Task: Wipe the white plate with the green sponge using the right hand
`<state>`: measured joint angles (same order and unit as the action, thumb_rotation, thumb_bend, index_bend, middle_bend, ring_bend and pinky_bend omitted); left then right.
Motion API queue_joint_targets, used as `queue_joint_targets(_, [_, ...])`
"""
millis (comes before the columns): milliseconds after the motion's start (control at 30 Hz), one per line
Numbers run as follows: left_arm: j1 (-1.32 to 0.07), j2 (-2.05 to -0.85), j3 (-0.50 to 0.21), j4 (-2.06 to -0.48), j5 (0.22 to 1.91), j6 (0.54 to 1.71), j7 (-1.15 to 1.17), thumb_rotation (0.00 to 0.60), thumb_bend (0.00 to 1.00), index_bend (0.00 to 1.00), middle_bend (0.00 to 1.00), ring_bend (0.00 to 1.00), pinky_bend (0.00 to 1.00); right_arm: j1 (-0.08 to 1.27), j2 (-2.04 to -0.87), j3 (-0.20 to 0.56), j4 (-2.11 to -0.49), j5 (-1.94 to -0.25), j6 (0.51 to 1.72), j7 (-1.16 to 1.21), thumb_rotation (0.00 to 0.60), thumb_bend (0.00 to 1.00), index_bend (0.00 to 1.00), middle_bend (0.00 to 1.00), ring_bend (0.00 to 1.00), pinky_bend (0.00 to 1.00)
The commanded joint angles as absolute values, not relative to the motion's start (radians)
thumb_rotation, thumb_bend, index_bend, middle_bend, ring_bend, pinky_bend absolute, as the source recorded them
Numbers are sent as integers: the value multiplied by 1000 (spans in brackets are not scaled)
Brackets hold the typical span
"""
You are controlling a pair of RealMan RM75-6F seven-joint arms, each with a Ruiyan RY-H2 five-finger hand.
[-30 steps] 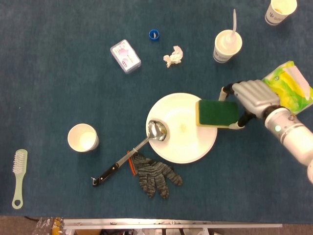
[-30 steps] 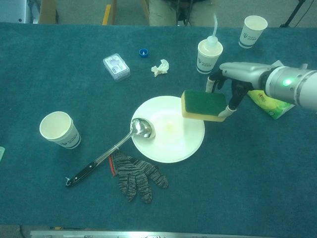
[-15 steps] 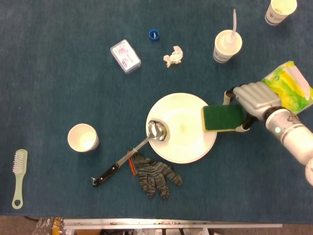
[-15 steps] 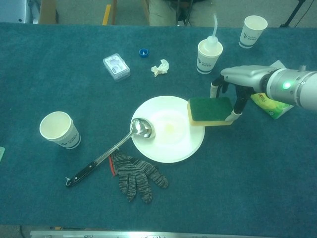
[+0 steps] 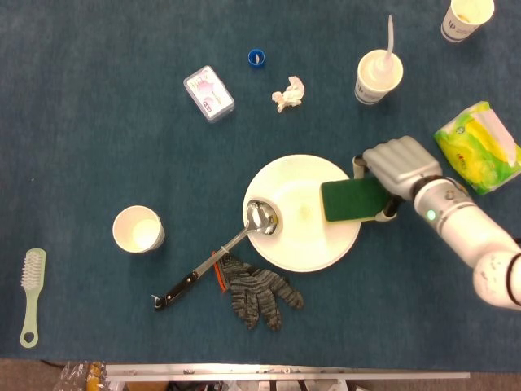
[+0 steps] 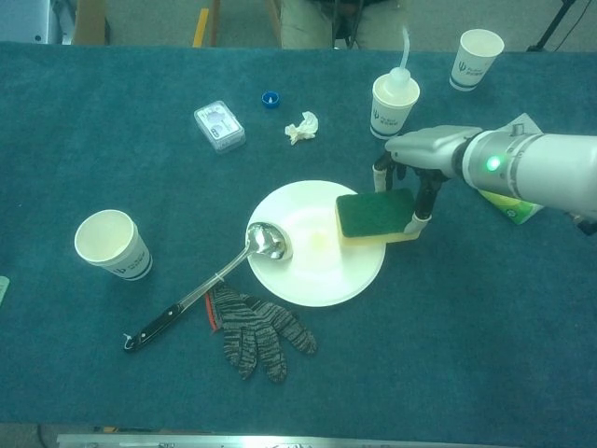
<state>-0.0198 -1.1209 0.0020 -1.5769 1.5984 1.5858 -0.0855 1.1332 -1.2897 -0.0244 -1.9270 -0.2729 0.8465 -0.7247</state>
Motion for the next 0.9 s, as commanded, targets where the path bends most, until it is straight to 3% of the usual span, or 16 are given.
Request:
queue_joint_targets(33, [-19, -1121, 2, -1575, 1596, 1586, -88, 600, 388, 303, 207, 47, 87, 1174, -1321, -36, -1911, -225, 865, -756, 600, 118, 447, 341, 256, 467])
queue_joint_targets(900, [-15, -1132, -5, -1539, 1581, 1589, -139, 600, 388, 302, 206, 47, 87, 1371, -1467, -36, -1852, 5, 966, -930, 600, 119, 447, 341, 256, 467])
